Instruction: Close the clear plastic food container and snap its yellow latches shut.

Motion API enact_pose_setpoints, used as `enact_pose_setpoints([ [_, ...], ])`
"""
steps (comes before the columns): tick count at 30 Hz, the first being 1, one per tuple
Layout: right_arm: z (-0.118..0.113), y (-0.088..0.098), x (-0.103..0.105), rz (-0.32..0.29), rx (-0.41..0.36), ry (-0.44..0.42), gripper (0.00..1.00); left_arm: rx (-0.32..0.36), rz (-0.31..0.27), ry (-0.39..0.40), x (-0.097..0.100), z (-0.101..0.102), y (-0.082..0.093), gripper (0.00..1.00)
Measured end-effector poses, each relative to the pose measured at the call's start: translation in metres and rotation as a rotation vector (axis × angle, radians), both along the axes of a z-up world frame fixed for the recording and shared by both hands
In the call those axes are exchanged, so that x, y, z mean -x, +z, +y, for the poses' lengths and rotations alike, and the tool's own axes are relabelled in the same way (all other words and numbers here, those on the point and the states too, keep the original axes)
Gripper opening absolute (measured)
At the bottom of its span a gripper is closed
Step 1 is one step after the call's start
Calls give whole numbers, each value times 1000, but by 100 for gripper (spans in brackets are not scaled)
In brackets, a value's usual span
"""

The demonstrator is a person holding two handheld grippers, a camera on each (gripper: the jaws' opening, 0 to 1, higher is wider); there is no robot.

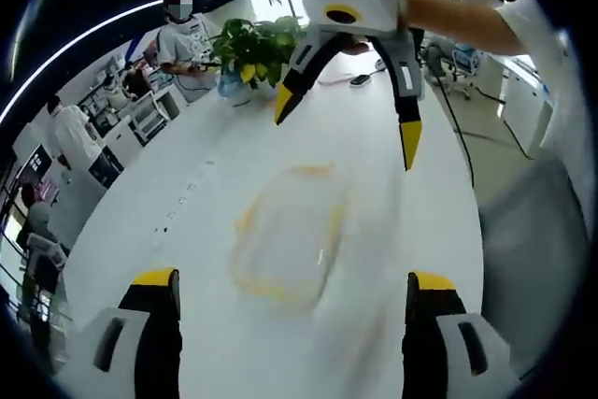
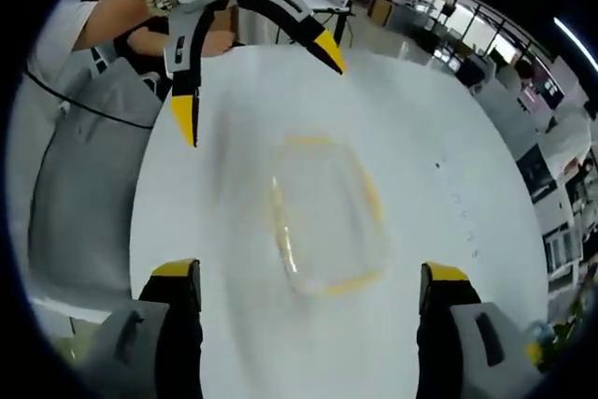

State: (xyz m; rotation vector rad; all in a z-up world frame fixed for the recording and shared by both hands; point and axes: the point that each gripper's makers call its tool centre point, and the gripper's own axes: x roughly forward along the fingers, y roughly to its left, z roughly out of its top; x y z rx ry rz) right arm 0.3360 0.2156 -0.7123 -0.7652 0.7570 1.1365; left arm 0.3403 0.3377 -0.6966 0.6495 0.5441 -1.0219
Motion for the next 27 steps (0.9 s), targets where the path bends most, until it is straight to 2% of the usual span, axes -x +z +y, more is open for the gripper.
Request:
enact_pose_setpoints([
  [8,1,9,15,-36,-21,-42,93,65,-37,72,27,28,12,99],
  [11,2,11,28,-39,-29,-58,92,86,-50,87,38,36,15,99],
  [17,4,9,44,-60,-37,-105,91,124,-63,150,50,61,17,99],
  [20,7,10,52,-57,-71,-137,91,180,-70,191,56,71,21,99],
  [27,13,12,68,-88,-128,-212,90,246,-100,252,69,94,27,99],
])
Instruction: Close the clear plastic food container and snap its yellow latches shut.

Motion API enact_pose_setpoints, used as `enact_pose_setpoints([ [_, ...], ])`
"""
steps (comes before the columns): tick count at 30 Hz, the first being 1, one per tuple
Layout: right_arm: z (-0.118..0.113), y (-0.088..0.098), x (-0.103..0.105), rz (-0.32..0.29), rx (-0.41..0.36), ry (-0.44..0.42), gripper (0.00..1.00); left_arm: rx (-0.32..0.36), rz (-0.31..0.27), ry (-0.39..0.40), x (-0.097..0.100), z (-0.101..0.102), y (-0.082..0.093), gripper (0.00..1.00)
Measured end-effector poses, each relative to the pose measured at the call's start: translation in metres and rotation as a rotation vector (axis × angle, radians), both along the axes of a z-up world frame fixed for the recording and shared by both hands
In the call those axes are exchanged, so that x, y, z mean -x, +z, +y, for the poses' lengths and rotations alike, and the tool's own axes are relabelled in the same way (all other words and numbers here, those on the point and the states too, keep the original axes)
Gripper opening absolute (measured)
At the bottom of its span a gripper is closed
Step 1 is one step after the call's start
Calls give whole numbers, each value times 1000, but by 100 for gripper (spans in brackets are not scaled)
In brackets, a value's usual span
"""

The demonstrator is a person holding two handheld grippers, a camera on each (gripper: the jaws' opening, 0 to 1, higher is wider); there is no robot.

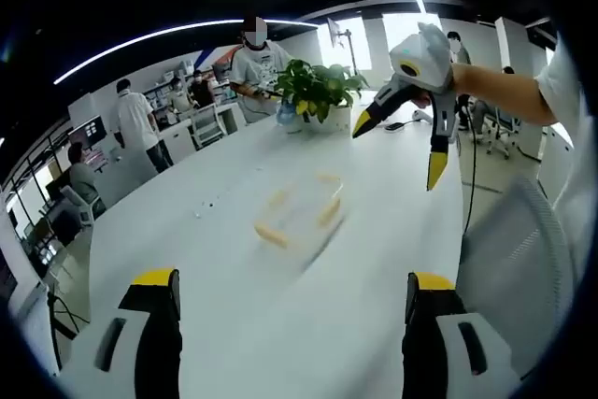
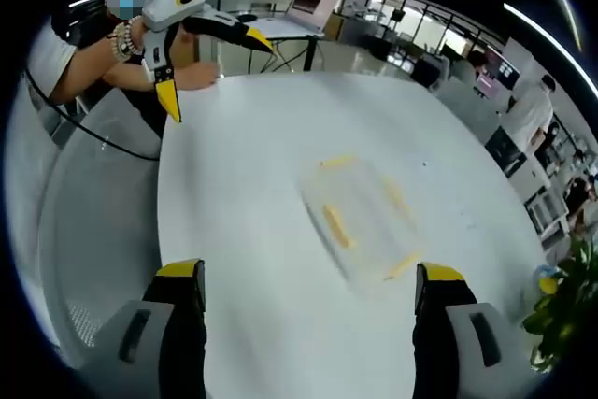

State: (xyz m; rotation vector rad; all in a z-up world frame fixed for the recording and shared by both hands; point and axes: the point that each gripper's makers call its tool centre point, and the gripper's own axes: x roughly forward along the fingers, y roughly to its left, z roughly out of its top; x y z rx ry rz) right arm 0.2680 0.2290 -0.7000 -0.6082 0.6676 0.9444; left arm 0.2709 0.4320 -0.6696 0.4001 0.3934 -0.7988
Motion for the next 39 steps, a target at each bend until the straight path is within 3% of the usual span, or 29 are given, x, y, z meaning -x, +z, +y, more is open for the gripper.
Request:
enact_pose_setpoints([
  [7,8,-8,19,-3,-42,-56,89,16,-14,25,17,7,-7,99],
  [12,19,-8,25,-71,-125,-102,95,66,-16,34,31,13,-12,99],
  [16,21,-12,29,-98,-179,-160,93,74,-43,65,40,26,-16,99],
  [20,25,-5,26,-202,-237,-229,92,143,-101,123,44,38,-7,99],
  [22,29,0,27,-258,-308,-262,92,162,-137,152,45,44,-5,99],
  [26,30,2,31,-330,-348,-311,91,182,-126,155,52,46,-12,99],
  [29,29,1,31,-343,-373,-348,91,190,-118,157,54,46,-19,99],
  [31,28,-2,33,-343,-360,-349,91,182,-102,159,56,46,-22,99],
  [34,23,-1,32,-377,-333,-361,90,192,-125,161,55,46,-20,99],
  [39,13,-3,29,-323,-444,-436,89,204,-111,163,53,43,-25,99],
])
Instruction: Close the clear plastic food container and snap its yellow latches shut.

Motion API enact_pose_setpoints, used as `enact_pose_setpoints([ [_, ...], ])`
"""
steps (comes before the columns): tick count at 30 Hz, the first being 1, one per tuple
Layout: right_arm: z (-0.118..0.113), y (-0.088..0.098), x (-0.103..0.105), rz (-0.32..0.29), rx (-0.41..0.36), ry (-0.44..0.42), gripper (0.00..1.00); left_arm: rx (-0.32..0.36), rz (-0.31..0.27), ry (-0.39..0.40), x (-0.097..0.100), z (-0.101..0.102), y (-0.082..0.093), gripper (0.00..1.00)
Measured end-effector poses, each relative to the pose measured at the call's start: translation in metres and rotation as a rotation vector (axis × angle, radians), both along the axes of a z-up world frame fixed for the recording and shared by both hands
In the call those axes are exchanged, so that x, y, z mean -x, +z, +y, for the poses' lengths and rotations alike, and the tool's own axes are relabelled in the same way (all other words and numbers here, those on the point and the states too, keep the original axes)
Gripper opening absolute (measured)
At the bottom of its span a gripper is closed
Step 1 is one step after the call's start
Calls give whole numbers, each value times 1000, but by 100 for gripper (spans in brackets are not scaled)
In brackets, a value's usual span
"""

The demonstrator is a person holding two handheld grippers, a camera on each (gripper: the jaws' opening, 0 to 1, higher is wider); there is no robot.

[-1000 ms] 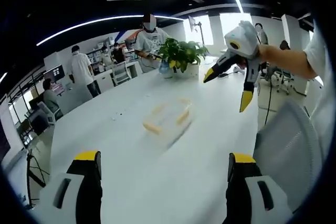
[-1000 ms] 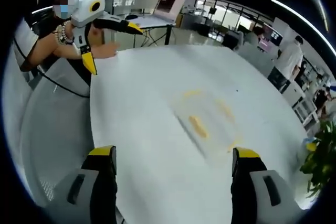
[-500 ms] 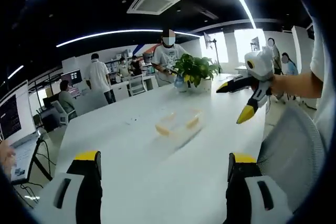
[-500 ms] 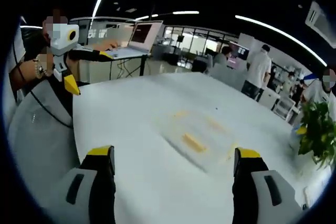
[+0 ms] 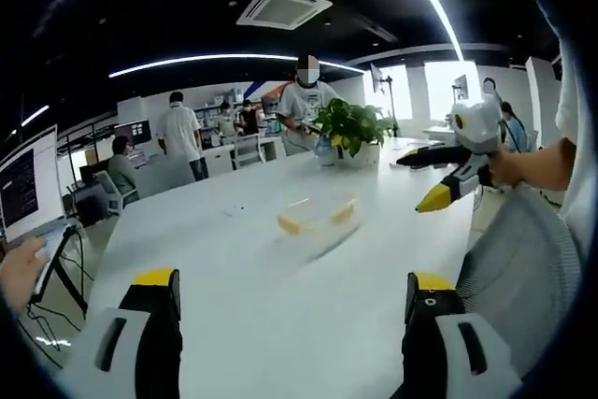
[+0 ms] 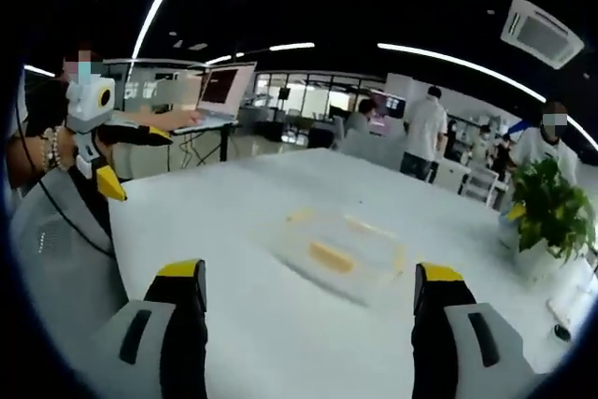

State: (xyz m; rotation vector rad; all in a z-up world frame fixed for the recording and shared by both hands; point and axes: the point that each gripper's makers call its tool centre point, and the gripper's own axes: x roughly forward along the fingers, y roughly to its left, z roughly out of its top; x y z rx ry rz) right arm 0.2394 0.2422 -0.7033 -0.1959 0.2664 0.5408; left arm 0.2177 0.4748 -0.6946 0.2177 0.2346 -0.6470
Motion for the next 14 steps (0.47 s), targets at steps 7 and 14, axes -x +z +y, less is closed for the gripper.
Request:
enact_pose_setpoints([
  [7,-14,-7,-4,35,-33,-53,85,21,3,23,-3,5,-1,99],
  [14,-13,-16,-7,55,14,-54,84,13,24,14,-4,4,-8,99],
])
